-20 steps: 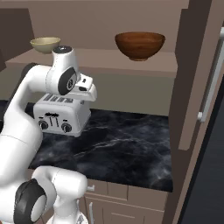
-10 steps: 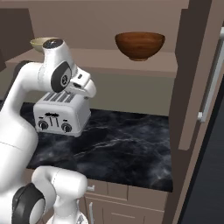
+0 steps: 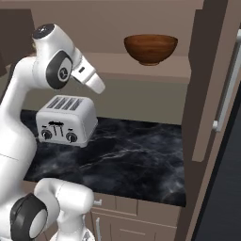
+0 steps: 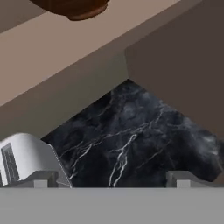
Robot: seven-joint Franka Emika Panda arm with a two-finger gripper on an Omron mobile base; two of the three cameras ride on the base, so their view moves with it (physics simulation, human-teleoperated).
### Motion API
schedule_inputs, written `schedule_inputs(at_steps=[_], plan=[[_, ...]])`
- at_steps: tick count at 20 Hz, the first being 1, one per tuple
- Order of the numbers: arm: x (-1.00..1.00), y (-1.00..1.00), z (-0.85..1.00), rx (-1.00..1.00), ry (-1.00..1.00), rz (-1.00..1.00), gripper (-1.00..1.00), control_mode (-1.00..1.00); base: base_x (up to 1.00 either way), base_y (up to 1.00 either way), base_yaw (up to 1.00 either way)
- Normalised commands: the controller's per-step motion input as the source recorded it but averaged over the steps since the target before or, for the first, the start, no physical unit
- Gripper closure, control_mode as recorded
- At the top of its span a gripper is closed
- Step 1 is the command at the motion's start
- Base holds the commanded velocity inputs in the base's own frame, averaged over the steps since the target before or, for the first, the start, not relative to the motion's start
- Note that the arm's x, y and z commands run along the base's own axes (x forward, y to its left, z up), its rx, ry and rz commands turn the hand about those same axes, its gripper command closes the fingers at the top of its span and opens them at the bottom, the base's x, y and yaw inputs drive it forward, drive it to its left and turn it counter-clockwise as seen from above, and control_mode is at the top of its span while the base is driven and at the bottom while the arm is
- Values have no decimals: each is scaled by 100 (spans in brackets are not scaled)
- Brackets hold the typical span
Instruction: Take the smaller bowl and place it next to the appetizer plate on the dining counter , and place the larger bowl next to the plate with cooked food.
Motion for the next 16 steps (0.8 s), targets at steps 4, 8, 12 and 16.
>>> schedule_inputs(at_steps=[4, 8, 12, 16], plan=[[2, -39, 58, 3, -30, -18, -100, -100, 0, 0, 0], [12, -38, 57, 3, -43, -5, -100, -100, 0, 0, 0], [38, -61, 30, 4, -32, -7, -100, -100, 0, 0, 0], [38, -82, 21, 11, -9, -3, -100, -100, 0, 0, 0]])
